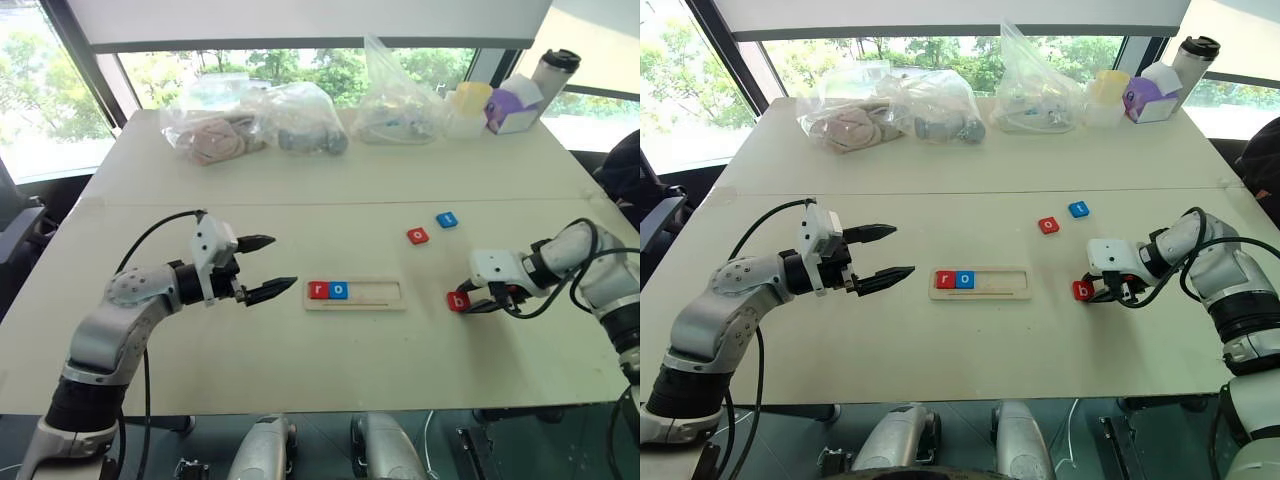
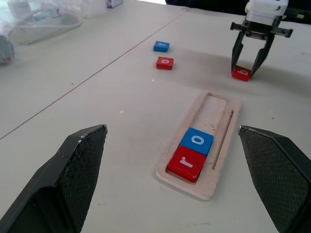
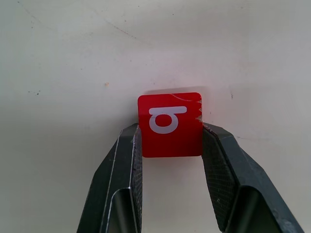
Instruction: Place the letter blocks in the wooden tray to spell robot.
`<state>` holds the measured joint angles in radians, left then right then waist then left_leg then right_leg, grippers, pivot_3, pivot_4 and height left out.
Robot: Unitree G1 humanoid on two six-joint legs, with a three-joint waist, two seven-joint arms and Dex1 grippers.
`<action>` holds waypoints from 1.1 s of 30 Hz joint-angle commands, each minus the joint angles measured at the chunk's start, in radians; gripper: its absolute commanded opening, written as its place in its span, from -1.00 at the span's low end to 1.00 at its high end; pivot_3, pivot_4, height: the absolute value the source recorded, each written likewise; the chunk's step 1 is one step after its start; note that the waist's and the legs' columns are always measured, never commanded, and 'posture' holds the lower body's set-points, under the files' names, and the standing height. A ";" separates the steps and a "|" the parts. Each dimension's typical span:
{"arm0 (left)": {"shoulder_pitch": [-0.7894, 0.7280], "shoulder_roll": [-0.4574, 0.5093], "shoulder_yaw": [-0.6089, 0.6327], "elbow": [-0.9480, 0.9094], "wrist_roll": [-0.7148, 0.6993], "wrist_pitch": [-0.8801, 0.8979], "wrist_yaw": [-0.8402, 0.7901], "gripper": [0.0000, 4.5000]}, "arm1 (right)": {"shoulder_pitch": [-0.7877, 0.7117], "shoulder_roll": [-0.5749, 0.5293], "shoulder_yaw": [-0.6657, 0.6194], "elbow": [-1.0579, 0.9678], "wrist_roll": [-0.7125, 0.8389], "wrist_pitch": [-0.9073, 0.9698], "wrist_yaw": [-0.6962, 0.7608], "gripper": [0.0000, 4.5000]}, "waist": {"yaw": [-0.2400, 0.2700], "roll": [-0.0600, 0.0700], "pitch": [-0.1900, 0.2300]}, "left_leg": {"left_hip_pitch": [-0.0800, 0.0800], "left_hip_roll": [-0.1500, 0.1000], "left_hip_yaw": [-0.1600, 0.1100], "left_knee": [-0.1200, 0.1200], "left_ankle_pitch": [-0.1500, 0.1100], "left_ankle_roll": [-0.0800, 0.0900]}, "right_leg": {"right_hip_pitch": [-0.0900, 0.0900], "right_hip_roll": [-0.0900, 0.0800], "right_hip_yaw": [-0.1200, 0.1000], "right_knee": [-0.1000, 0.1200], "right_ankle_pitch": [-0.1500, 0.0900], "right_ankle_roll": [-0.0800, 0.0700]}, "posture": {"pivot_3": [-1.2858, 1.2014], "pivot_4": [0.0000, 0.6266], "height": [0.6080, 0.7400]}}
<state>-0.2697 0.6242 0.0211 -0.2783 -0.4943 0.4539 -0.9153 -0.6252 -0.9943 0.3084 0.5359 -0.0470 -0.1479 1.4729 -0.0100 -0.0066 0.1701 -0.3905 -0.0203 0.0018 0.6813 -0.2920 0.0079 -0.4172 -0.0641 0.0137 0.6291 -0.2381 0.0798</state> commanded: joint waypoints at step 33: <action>0.005 -0.017 0.015 -0.033 -0.012 -0.017 0.014 1.00 | -0.263 0.290 0.244 -0.530 0.046 0.894 -0.158 -0.49 | -0.001 0.004 0.002 | -0.019 -0.001 -0.001 -0.001 0.001 -0.001 | -0.022 -0.001 -0.001 0.003 0.003 0.004 | 0.03 -0.52 1.00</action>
<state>-0.2659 0.6024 0.0160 -0.2747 -0.4981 0.4466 -0.9083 -0.8608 -0.7091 0.5544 0.0126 0.0038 0.7470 1.3072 -0.0108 -0.0028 0.1723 -0.4094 -0.0216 0.0014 0.6802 -0.2911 0.0066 -0.4394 -0.0651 0.0123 0.6320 -0.2355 0.0834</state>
